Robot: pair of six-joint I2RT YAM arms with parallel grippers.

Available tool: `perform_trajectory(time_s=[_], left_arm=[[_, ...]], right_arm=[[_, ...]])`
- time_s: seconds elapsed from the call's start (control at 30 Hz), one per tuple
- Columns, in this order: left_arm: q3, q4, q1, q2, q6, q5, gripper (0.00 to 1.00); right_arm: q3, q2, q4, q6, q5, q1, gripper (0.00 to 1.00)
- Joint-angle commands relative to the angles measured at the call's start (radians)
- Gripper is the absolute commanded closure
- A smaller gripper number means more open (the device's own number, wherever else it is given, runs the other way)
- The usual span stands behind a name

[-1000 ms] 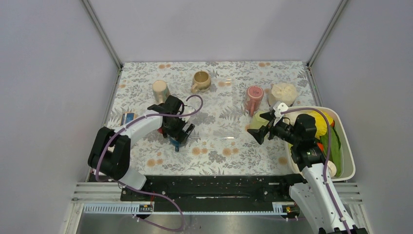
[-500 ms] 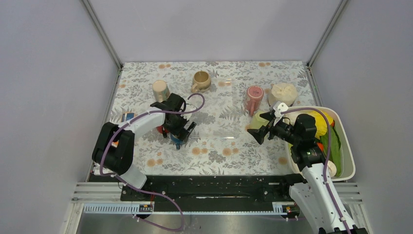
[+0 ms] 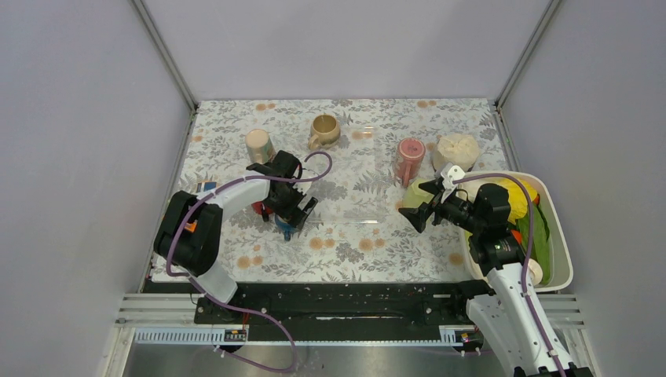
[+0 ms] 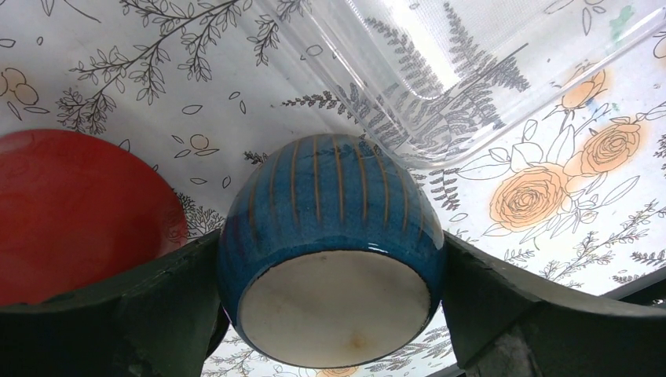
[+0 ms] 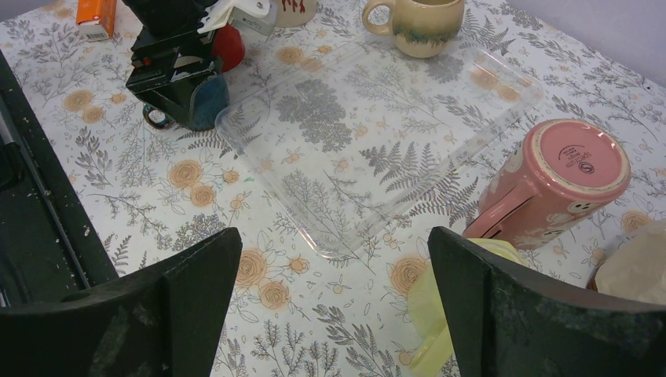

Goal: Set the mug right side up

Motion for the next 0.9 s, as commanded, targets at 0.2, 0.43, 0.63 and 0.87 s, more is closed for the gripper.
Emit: perform_trajectory(time_s=[0.2,0.43,0.63,0.87], left_arm=[[0.039,-0.054,-0.003,0.023,0.020,0.001,0.46],[0.129,-0.147,-0.003,-0.039,0.030,0.031,0.84],[0.261,-0.234,-0.003,-0.126,0.033,0.063,0.98],[0.570,-0.289,-0.001,-0.147,-0.015,0.079,1.00]], right_arm=[[0.011,-0.009,0.034,0.000,-0.026,-0.004,0.02],[0.083,-0.001,-0.044,-0.002,-0.036,-0.005,0.02],[0.195,0.025,-0.125,0.008,-0.057,-0.004,0.02],[0.323,0.082,-0.131,0.098,-0.095,-0.004,0.01]])
